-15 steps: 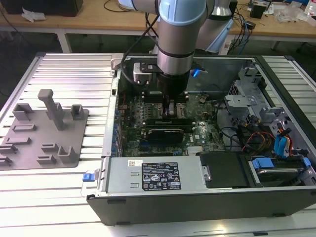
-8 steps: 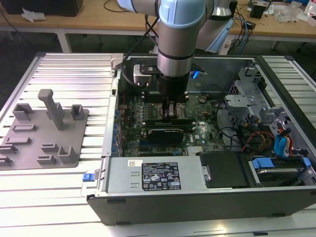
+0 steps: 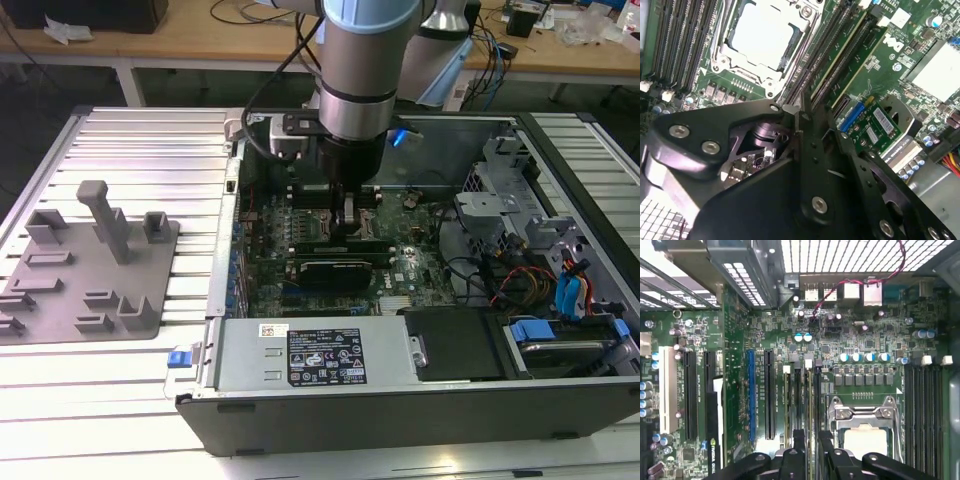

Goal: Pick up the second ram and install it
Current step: 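Insert the second ram into the second slot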

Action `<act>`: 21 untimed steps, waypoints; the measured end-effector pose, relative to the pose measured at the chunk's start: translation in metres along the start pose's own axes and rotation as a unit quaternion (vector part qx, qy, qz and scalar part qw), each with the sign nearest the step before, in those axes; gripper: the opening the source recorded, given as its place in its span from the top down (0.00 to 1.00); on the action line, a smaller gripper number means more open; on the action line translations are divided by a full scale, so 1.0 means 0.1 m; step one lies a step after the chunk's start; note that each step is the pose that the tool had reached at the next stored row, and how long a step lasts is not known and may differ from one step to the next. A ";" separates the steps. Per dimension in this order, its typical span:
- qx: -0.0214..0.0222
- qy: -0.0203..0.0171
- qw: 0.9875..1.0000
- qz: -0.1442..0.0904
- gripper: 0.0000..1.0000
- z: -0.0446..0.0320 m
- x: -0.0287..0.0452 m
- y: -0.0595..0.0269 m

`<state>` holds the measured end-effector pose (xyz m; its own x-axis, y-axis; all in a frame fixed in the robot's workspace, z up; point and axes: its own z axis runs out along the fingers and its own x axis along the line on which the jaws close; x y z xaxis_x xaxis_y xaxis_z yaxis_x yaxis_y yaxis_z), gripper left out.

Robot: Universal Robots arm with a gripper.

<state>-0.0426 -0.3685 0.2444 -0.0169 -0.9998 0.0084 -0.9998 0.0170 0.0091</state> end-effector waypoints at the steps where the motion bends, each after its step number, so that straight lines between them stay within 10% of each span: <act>1: 0.000 0.000 1.000 0.000 0.77 -0.001 0.000 -0.022; 5: 0.000 0.000 1.000 0.000 0.77 -0.003 -0.001 -0.130; 21: 0.000 -0.001 1.000 0.000 0.92 -0.008 -0.002 -0.131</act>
<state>-0.0295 -0.3685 0.2450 -0.0172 -0.9998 0.0069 -0.9998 0.0172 0.0095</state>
